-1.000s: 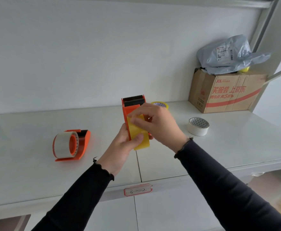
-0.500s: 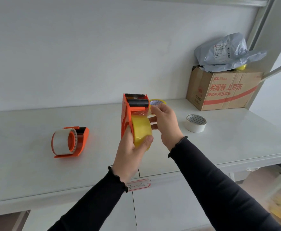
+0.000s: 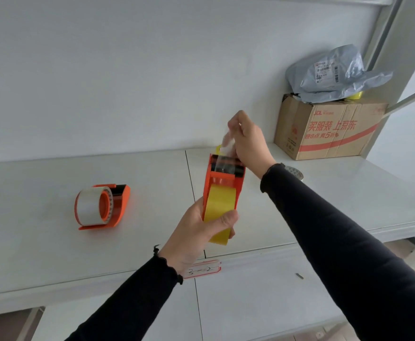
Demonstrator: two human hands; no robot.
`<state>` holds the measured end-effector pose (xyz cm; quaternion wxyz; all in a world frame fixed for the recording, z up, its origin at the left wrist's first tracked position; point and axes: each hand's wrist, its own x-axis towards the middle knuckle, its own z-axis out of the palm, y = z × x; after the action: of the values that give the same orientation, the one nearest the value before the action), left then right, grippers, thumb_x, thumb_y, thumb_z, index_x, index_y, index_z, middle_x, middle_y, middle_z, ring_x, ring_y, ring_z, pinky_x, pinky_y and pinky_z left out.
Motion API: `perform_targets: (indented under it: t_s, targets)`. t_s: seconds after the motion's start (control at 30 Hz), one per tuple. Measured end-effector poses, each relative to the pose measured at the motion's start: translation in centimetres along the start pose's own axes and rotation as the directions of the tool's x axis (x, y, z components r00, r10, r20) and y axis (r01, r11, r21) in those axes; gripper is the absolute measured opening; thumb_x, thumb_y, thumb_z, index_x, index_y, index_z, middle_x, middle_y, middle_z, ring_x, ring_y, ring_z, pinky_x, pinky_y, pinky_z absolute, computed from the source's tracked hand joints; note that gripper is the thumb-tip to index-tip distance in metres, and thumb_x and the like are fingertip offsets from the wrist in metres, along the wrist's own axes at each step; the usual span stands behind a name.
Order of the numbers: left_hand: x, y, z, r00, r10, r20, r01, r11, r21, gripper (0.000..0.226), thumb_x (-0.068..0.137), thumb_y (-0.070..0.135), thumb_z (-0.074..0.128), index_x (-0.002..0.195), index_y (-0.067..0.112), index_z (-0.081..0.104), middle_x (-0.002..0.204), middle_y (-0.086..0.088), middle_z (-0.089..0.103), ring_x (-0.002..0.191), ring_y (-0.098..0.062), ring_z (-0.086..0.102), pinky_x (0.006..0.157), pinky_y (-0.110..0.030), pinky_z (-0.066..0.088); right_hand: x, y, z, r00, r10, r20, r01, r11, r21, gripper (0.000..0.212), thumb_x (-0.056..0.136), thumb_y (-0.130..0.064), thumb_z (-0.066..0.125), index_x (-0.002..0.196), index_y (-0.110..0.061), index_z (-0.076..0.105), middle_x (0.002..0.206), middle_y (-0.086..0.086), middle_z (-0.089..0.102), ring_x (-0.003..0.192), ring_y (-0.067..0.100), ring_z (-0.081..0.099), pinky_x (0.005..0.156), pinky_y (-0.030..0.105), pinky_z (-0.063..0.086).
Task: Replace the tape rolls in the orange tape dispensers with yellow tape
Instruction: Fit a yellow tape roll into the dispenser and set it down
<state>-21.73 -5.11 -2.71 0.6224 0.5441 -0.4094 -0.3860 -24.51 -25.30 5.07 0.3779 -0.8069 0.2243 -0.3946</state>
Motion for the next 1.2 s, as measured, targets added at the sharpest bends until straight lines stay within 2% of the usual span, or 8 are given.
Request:
perform_targets:
  t_s: [0.3, 0.43, 0.6, 0.73, 0.83, 0.97, 1.1, 1.2]
  targets:
    - [-0.8, 1.1, 0.4, 0.977, 0.210, -0.022, -0.211, 0.977, -0.034, 0.025, 0.086, 0.023, 0.069, 0.107, 0.010, 0.062, 0.077, -0.001, 0.070, 0.071, -0.015, 0.067, 0.069, -0.025, 0.053, 0.0, 4.6, 0.3, 0.922, 0.357, 0.153, -0.388, 0.868, 0.310, 0.019, 0.103, -0.014, 0.047, 0.089, -0.007, 0.059, 0.074, 0.002, 0.059, 0.059, 0.013, 0.057, 0.053, 0.025, 0.046]
    - [0.2, 2.6, -0.2, 0.949, 0.295, -0.109, -0.307, 0.943, -0.125, 0.022, 0.089, 0.022, 0.061, 0.084, 0.001, 0.060, 0.073, -0.005, 0.065, 0.073, -0.017, 0.062, 0.071, -0.023, 0.049, -4.1, 5.9, 2.7, 0.879, 0.289, 0.378, -0.475, 0.579, 0.662, 0.037, 0.104, -0.009, 0.047, 0.138, 0.006, 0.051, 0.094, 0.010, 0.073, 0.077, 0.020, 0.068, 0.077, 0.036, 0.057]
    - [1.8, 3.2, -0.7, 0.960, 0.177, -0.218, -0.265, 0.828, -0.494, 0.019, 0.085, 0.028, 0.066, 0.094, 0.011, 0.067, 0.075, -0.001, 0.071, 0.073, -0.012, 0.069, 0.077, -0.028, 0.054, -8.4, 3.6, 6.4, 0.896, 0.262, 0.359, -0.423, 0.258, 0.868, 0.039, 0.093, -0.025, 0.059, 0.125, -0.003, 0.066, 0.113, 0.018, 0.071, 0.101, 0.030, 0.066, 0.097, 0.042, 0.052]
    - [2.8, 3.1, -0.9, 0.953, 0.122, -0.276, -0.275, 0.729, -0.626, 0.020, 0.087, 0.027, 0.063, 0.098, 0.010, 0.065, 0.076, -0.002, 0.067, 0.069, -0.012, 0.067, 0.070, -0.026, 0.056, -9.4, 2.7, 7.1, 0.898, 0.240, 0.370, -0.397, 0.074, 0.915, 0.040, 0.098, -0.024, 0.053, 0.128, 0.000, 0.065, 0.130, 0.023, 0.062, 0.123, 0.033, 0.056, 0.123, 0.047, 0.027]
    - [3.2, 2.7, -1.6, 0.953, 0.095, -0.288, -0.277, 0.658, -0.700, 0.018, 0.091, 0.030, 0.061, 0.093, 0.013, 0.066, 0.075, -0.002, 0.063, 0.069, -0.014, 0.061, 0.070, -0.026, 0.056, -9.9, 1.3, 6.8, 0.888, 0.100, 0.449, -0.447, -0.046, 0.893, 0.074, 0.102, -0.060, 0.038, 0.147, -0.003, 0.050, 0.153, 0.021, 0.047, 0.146, 0.034, 0.040, 0.126, 0.047, 0.020]
    - [4.1, 1.3, -3.0, 0.956, 0.110, -0.273, -0.273, 0.676, -0.684, 0.028, 0.090, 0.038, 0.061, 0.099, 0.011, 0.063, 0.074, -0.002, 0.060, 0.071, -0.015, 0.061, 0.077, -0.031, 0.052, -9.2, 0.8, 6.9, 0.879, 0.172, 0.444, -0.476, 0.325, 0.817, 0.055, 0.100, -0.045, 0.054, 0.141, -0.007, 0.059, 0.145, 0.017, 0.059, 0.138, 0.030, 0.053, 0.118, 0.050, 0.037]
    - [4.7, 0.0, -5.5, 0.987, 0.071, -0.143, -0.149, 0.730, -0.667, 0.042, 0.098, 0.037, 0.051, 0.122, 0.004, 0.058, 0.109, -0.013, 0.068, 0.105, -0.025, 0.064, 0.100, -0.041, 0.048, -6.8, 0.8, 6.5, 0.877, 0.317, 0.362, -0.477, 0.666, 0.573, 0.027, 0.100, -0.013, 0.057, 0.126, -0.013, 0.065, 0.100, 0.002, 0.076, 0.084, 0.011, 0.072, 0.079, 0.042, 0.063]
    - [4.4, -0.4, -8.6, 0.987, -0.110, -0.117, 0.101, 0.992, -0.077, 0.042, 0.094, 0.036, 0.058, 0.130, 0.013, 0.058, 0.134, -0.005, 0.063, 0.125, -0.018, 0.057, 0.114, -0.039, 0.036, -2.4, 1.7, 4.4, 0.960, 0.145, 0.241, -0.200, 0.955, 0.221, 0.047, 0.091, -0.005, 0.058, 0.135, -0.021, 0.058, 0.103, -0.001, 0.070, 0.084, 0.008, 0.068, 0.079, 0.032, 0.056]
